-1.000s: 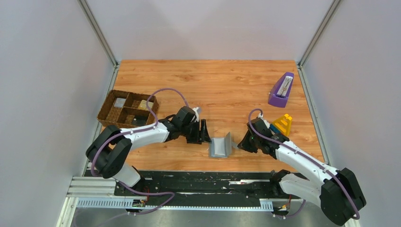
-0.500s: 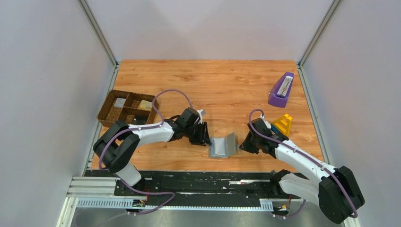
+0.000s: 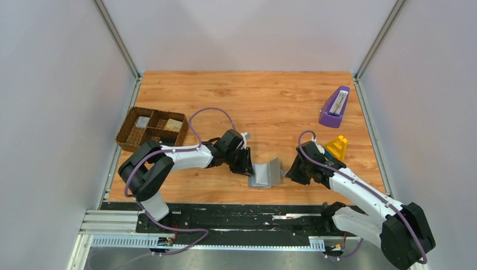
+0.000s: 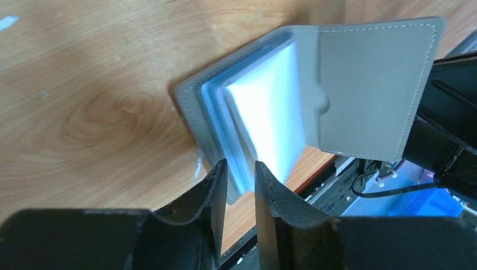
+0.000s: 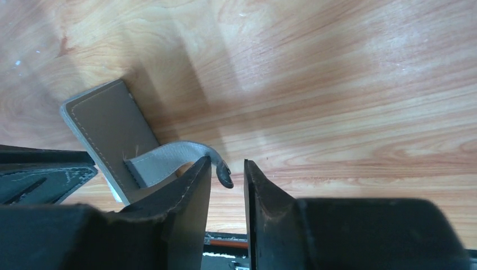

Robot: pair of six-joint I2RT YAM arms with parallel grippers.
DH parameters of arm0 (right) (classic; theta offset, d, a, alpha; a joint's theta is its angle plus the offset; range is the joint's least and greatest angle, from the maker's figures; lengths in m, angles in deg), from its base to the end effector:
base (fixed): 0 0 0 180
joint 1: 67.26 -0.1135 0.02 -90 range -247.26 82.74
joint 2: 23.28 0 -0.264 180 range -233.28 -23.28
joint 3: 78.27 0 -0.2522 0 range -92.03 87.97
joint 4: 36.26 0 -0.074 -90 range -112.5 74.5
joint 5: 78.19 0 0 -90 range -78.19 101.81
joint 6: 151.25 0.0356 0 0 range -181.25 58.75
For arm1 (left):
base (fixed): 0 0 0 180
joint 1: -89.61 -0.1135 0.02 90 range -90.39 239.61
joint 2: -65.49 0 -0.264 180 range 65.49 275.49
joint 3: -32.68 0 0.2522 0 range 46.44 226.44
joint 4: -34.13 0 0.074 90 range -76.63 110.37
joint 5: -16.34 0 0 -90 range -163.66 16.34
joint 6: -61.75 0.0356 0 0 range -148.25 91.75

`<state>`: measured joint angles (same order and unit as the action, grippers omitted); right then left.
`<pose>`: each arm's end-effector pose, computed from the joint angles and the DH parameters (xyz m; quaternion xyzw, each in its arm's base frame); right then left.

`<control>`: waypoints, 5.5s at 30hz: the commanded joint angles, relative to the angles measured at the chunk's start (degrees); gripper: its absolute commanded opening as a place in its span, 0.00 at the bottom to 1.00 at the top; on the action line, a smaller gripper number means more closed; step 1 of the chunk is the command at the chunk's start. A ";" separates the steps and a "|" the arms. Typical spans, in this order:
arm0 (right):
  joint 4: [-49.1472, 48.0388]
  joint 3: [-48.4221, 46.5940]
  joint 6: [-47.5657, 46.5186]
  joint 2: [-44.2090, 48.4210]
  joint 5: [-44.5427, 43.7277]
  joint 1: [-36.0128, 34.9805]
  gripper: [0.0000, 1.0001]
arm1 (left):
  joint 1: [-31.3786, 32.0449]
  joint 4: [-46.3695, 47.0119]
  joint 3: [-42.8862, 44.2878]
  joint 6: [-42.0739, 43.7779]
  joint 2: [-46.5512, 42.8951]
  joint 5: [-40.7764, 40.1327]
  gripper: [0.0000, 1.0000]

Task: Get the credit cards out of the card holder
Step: Open the card holder at the center of the board.

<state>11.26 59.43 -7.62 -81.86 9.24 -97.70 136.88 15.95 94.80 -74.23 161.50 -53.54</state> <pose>0.1498 0.0862 0.1698 0.2007 0.9528 0.1355 0.1829 0.2102 -0.2456 0.1507 0.0672 0.9305 -0.3460 0.0997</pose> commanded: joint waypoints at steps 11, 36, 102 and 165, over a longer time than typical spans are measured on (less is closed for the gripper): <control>6.63 -18.78 -7.04 7.14 6.47 0.08 0.44 | 2.38 5.62 4.32 0.70 3.15 3.60 0.19; -2.63 -14.49 -10.06 7.99 21.35 -2.68 0.36 | 5.13 13.26 12.01 -0.48 11.66 8.26 0.24; -14.75 -5.54 -12.79 -13.22 -6.61 -17.96 0.80 | -1.12 -4.38 4.29 1.38 1.03 0.49 0.39; -8.67 -4.31 7.86 -6.01 -17.12 -22.23 0.37 | -0.07 -0.37 7.59 3.32 3.17 3.10 0.36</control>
<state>-0.56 56.55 -0.87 -89.69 -4.57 -119.71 136.51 13.06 99.41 -72.28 164.10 -51.57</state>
